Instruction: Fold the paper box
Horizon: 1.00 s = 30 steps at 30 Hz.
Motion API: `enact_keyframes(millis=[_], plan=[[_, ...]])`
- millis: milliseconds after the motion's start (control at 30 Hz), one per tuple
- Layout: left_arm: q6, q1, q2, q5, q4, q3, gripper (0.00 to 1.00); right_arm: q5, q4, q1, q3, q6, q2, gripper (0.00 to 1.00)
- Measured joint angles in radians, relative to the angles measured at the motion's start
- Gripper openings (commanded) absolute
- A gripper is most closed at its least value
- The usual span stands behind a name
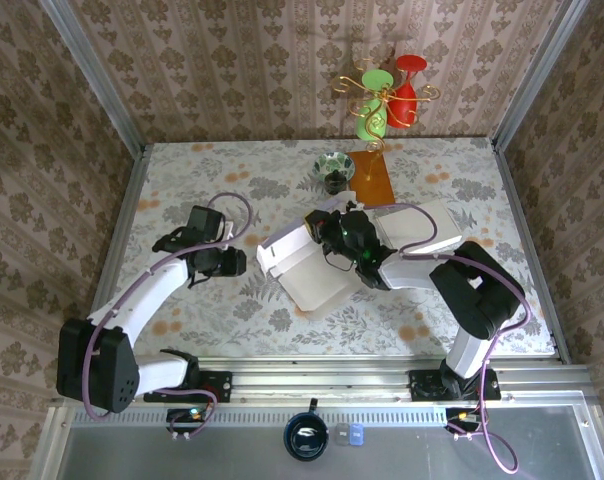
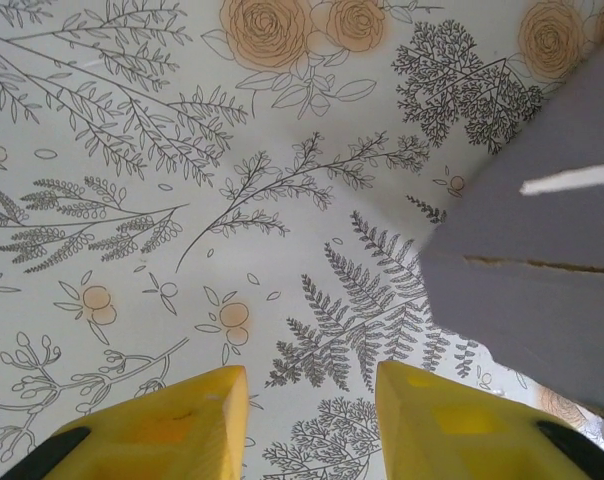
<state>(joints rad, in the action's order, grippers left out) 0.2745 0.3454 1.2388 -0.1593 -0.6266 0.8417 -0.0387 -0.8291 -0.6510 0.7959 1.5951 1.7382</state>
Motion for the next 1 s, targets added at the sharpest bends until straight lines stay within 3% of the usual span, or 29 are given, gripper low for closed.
enact_keyframes(millis=[400,800,1000], plan=[[-0.027,0.001,0.015,-0.006,0.058,-0.055,0.39,-0.051,-0.268,0.016,-0.136,-0.003,0.059,0.0],[-0.096,0.017,0.084,-0.061,0.191,-0.071,0.44,-0.076,-0.223,0.018,-0.091,-0.021,0.066,0.0],[-0.125,0.066,0.095,-0.107,0.222,-0.068,0.44,-0.079,-0.216,0.02,-0.068,-0.021,0.08,0.0]])
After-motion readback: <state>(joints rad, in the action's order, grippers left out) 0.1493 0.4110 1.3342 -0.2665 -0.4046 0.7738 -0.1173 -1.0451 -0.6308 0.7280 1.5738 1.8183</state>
